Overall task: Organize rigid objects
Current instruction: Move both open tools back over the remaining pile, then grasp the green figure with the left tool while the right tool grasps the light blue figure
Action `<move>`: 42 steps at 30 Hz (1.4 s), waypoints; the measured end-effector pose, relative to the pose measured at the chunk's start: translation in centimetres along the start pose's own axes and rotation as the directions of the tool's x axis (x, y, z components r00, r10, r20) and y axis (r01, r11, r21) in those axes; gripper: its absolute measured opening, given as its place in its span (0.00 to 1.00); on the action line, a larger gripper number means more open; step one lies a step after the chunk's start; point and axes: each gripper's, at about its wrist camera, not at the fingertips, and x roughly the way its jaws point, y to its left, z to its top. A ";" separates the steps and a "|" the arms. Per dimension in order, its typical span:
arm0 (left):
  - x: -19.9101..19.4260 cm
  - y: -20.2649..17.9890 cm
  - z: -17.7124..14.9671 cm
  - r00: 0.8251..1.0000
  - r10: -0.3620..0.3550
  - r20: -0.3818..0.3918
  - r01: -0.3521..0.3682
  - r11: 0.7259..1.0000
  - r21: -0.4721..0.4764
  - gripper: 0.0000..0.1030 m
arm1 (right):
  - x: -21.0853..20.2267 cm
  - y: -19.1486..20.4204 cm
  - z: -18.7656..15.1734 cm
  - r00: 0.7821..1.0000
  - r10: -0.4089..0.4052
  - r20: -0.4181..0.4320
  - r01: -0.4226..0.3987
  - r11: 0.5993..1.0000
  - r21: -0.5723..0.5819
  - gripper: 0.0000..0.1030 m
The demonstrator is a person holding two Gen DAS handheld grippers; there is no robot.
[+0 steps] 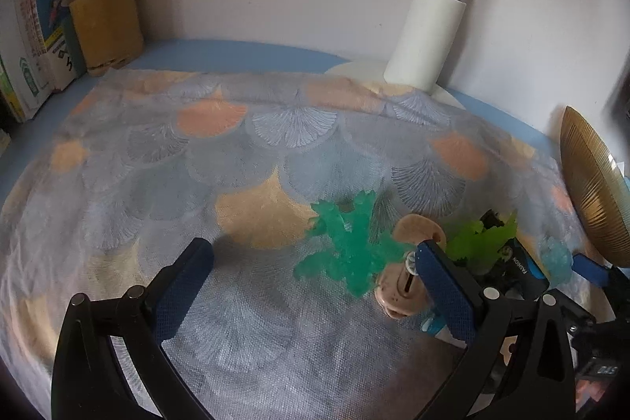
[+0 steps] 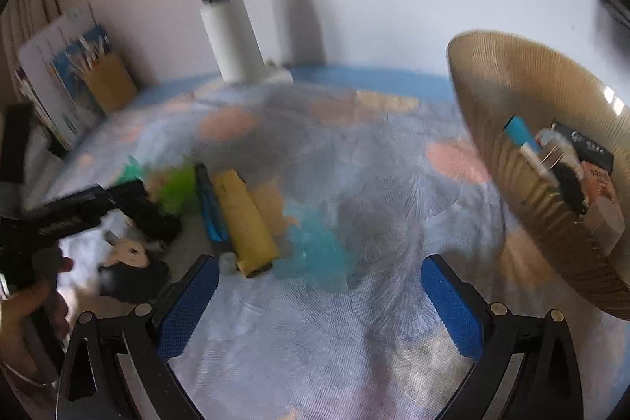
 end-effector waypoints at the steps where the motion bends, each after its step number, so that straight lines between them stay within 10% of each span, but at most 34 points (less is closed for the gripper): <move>1: 0.0 0.1 0.0 1.000 -0.003 0.002 0.003 1.000 -0.006 0.99 | 0.1 0.1 0.0 1.000 -0.010 0.003 0.010 1.000 -0.010 0.99; 6: 0.1 -0.3 0.2 1.000 0.013 -0.001 -0.013 1.000 -0.010 1.00 | 0.2 -0.2 0.0 1.000 -0.009 0.009 0.009 1.000 -0.002 0.92; 10: 0.1 -0.4 0.3 1.000 0.013 -0.001 -0.013 1.000 -0.012 1.00 | -0.7 -0.5 -0.1 0.999 0.019 0.045 -0.019 1.000 0.011 0.51; 13: 0.0 -0.1 0.2 1.000 0.008 -0.004 -0.008 1.000 -0.024 0.97 | -0.9 -0.7 -0.1 0.998 0.031 0.051 -0.032 0.999 0.017 0.42; 17: -0.8 0.6 0.1 0.999 -0.043 0.034 0.044 0.998 -0.037 0.30 | -1.0 -0.4 -0.1 0.998 0.046 0.052 -0.046 0.999 0.003 0.39; 42: -2.8 0.3 -0.3 0.990 -0.058 0.131 0.059 0.998 -0.009 0.28 | -3.6 1.2 -0.8 0.968 0.186 0.166 -0.167 0.978 -0.124 0.38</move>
